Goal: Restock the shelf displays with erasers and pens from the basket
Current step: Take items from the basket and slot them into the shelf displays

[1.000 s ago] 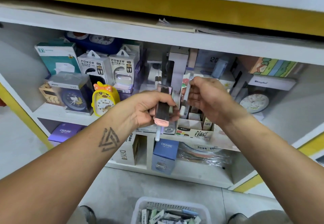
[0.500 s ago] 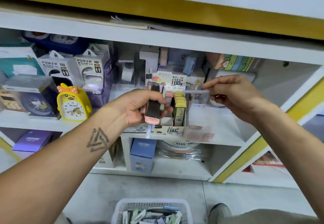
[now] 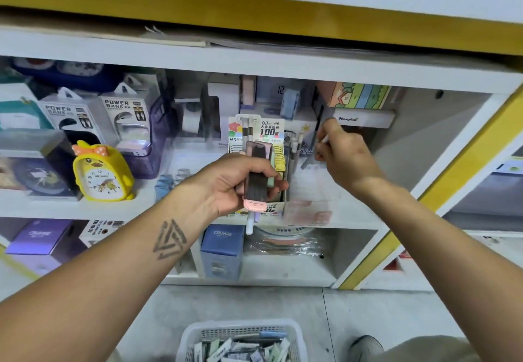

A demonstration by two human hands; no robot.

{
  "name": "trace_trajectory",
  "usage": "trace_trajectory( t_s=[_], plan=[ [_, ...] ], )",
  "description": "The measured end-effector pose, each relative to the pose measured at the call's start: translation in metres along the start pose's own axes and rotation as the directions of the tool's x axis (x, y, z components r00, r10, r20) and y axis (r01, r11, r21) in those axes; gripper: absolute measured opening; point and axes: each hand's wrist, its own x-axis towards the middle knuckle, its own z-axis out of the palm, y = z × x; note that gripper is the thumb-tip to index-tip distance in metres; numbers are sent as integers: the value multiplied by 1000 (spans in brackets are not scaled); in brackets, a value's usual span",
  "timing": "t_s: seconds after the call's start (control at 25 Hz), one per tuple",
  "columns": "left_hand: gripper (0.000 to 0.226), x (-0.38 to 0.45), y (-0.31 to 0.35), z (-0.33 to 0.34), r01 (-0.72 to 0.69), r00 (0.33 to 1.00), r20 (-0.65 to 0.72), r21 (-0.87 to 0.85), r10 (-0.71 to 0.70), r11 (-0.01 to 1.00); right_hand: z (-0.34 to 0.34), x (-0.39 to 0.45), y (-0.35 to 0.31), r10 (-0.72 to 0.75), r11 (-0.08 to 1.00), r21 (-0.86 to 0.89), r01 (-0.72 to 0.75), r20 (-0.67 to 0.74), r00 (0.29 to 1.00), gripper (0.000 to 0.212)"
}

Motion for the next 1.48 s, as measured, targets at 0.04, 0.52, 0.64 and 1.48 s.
trace_trajectory(
  t_s=[0.04,0.52,0.64,1.48],
  plan=[
    [28,0,-1,1,3,1000,7,-2,-3,1000,3,0,0,-15,1000,-19,15,4,1000,8],
    [18,10,0,2,-13,995,96,22,11,1000,22,12,1,-96,983,-163,84,-70,993,17],
    [25,10,1,-1,-7,996,90,33,4,999,24,15,0,-83,928,-363,84,19,996,23],
    [35,-3,0,-3,-54,998,30,45,53,998,12,3,-15,86,957,-287,-42,143,986,66]
  ],
)
